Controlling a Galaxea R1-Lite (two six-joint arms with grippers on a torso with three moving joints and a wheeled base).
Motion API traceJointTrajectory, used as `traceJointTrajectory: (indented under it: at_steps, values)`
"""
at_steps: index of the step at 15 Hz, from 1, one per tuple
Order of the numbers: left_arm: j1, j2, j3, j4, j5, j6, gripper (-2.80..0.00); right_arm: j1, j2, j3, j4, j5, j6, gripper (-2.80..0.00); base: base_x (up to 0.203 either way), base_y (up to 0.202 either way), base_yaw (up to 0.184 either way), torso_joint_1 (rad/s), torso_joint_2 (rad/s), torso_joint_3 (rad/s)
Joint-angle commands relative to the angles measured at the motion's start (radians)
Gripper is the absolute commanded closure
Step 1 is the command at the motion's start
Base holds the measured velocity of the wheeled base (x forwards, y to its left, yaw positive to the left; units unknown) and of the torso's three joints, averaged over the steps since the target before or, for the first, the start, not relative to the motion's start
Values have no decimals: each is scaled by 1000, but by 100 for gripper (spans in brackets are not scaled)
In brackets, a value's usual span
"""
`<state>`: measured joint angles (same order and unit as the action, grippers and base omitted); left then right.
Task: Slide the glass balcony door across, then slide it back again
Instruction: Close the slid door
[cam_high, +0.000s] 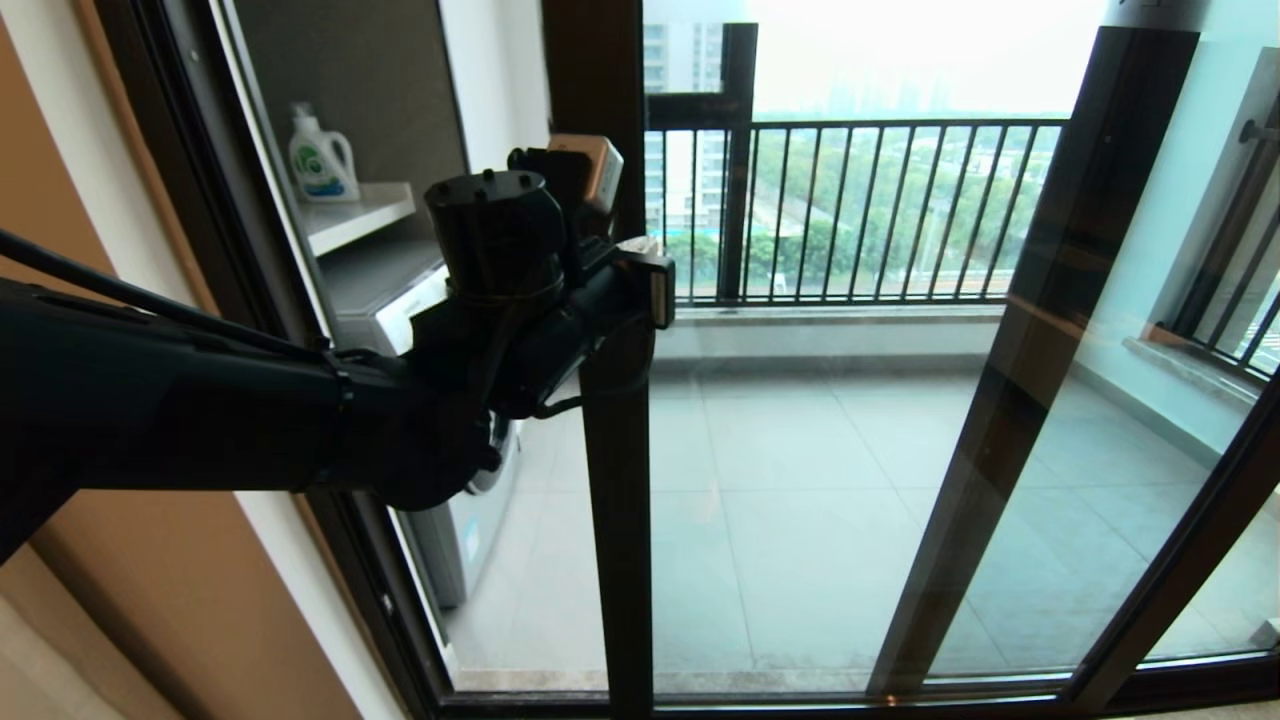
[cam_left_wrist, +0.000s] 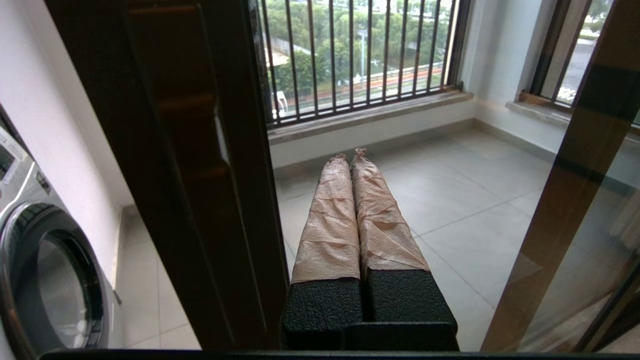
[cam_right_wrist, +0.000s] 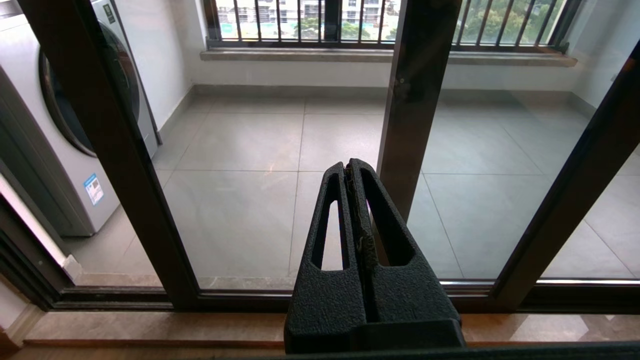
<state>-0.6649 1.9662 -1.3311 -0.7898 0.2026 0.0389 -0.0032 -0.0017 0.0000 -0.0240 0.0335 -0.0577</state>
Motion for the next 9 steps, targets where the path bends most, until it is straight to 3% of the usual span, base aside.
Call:
traceJointTrajectory:
  at_steps: [1,5,9]
  values:
    - [-4,59,-65,-5,4,0,0,2,2,12,-1,0,-1,0,0,0,0,0,0,0]
    - [0,151,-150,-4,57,4,0,0,2,12,-1,0,-1,0,0,0,0,0,0,0]
    - [41,165,-168,-5,88,48,0,0,2,12,-1,0,-1,0,0,0,0,0,0,0]
